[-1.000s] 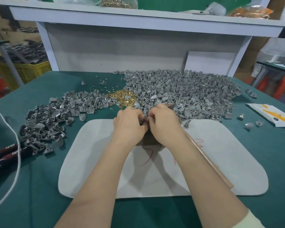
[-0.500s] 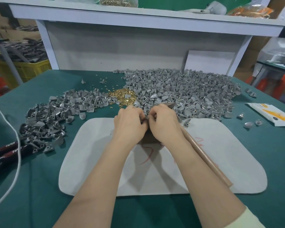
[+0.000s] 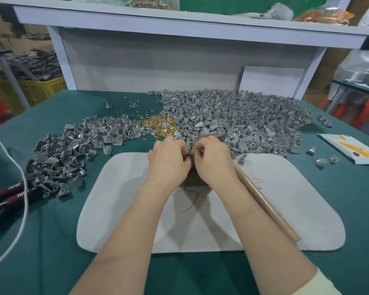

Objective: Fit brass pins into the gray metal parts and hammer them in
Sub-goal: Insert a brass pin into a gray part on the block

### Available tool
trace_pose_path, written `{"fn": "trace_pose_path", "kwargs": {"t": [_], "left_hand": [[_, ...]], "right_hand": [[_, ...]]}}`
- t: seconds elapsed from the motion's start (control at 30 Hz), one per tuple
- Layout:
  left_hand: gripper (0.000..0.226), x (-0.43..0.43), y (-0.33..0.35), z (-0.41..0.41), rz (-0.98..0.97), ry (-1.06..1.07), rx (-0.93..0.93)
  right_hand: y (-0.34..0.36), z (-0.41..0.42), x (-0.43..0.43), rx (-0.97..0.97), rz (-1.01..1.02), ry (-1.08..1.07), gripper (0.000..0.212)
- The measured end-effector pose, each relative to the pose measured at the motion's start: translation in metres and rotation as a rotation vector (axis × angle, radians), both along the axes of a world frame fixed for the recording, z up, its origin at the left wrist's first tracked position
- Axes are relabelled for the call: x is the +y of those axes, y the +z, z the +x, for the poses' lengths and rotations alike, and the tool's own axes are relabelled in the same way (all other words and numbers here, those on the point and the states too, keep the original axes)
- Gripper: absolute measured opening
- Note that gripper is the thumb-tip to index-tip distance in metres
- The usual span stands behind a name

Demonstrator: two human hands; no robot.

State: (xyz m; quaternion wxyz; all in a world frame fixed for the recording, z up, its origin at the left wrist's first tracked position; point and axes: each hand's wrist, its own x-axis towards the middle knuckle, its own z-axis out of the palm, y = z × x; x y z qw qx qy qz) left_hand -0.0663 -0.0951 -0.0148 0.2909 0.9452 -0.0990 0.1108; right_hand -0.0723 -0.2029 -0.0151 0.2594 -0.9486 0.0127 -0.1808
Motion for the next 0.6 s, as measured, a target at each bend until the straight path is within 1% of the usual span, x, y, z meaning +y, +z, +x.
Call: {"fn": "trace_pose_path", "kwargs": {"t": [0.13,0.23,0.3,0.47,0.6], "left_hand": [[0.008,0.001,-0.001,0.0,-0.027,-0.001,-0.003],[0.009,0.001,-0.001,0.001,-0.024,0.001,-0.006],[0.008,0.002,-0.001,0.001,-0.025,0.001,-0.008],[0.007,0.002,-0.001,0.001,-0.029,0.0,0.004],[0.005,0.002,-0.002,0.001,-0.034,0.007,0.003]], "right_hand": [[-0.001,0.001,-0.01,0.027,0.052,0.027,0.016],[0.002,0.001,-0.016,0.02,0.23,0.032,0.018],[0.002,0.001,-0.017,-0.005,0.28,0.052,0.017],[-0.002,0.002,-0.013,-0.011,0.211,0.088,0.01],[-0.004,0.004,-0.012,-0.007,0.058,0.079,0.012]]}}
